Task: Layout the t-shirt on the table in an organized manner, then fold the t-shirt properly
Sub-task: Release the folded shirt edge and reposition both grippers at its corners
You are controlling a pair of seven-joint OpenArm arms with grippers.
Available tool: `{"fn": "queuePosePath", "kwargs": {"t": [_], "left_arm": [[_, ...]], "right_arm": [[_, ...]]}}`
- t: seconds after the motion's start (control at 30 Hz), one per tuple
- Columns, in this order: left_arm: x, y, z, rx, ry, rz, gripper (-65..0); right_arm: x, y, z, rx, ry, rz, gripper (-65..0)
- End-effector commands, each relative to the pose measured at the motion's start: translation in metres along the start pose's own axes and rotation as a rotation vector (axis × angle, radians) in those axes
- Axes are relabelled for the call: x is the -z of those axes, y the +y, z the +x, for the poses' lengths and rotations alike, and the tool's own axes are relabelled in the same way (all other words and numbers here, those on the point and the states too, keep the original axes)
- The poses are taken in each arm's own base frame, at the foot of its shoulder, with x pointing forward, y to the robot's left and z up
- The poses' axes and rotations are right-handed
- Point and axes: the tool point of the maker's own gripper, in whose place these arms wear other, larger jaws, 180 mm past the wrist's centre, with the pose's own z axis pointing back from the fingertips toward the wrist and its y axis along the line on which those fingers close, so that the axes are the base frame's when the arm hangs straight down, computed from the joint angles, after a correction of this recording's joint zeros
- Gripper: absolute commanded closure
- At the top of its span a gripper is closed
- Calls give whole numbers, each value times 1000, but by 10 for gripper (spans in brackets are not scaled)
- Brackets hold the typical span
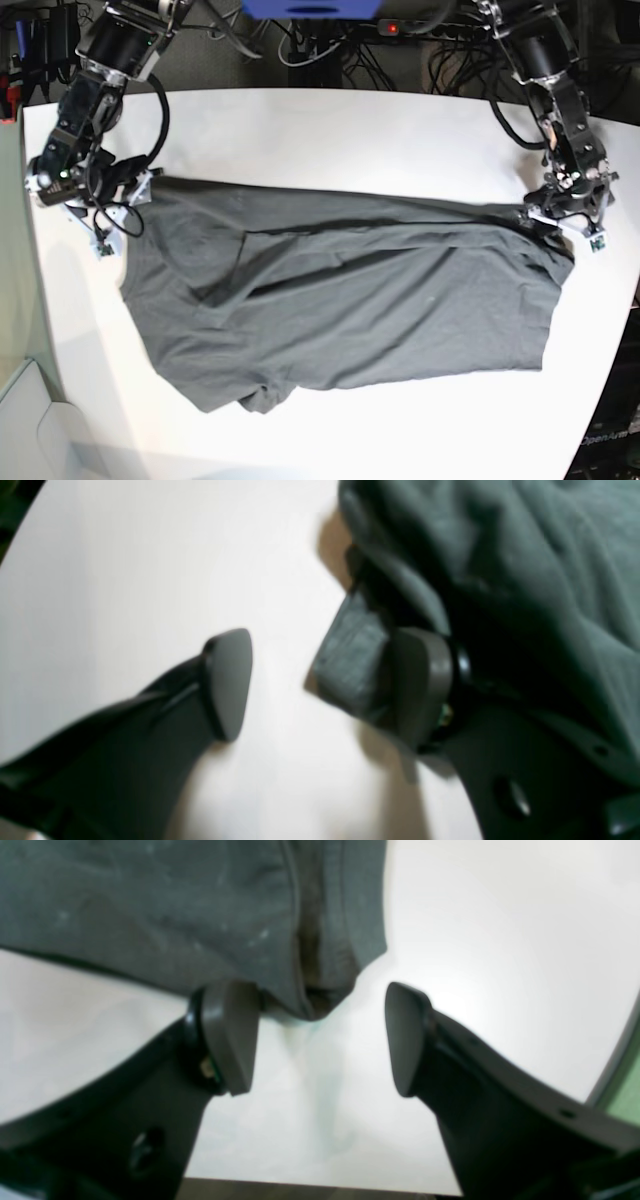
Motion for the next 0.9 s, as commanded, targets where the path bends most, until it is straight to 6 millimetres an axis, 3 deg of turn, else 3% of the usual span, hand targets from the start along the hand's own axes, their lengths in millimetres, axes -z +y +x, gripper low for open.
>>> {"fn": "queuePosePath", "kwargs": {"t": [0.0, 0.07, 0.17, 0.27, 0.33, 0.47, 0.77, 0.87], "left_arm": [[0, 0, -3, 15, 26, -5, -420], [0, 0, -6, 17, 32, -6, -388], [-1, 2, -5, 18, 33, -1, -242], [0, 5, -6, 21, 38, 2, -71], [0, 6, -6, 25, 41, 6, -10], [0, 6, -6, 29, 40, 9, -2], [-2, 9, -14, 36, 53, 11, -1], [-3, 11, -14, 40, 50, 16, -1]], "right_arm": [[-6, -7, 13, 0, -41, -19, -402], [-6, -7, 13, 0, -41, -19, -402], [-6, -7, 13, 0, -41, -19, -380], [-4, -1, 13, 1, -43, -5, -309], [-3, 5, 13, 6, -44, 8, -252], [0, 9, 7, 7, -41, 17, -171], [18, 25, -7, 28, -69, 75, -144], [18, 25, -7, 30, -79, 75, -79]]}}
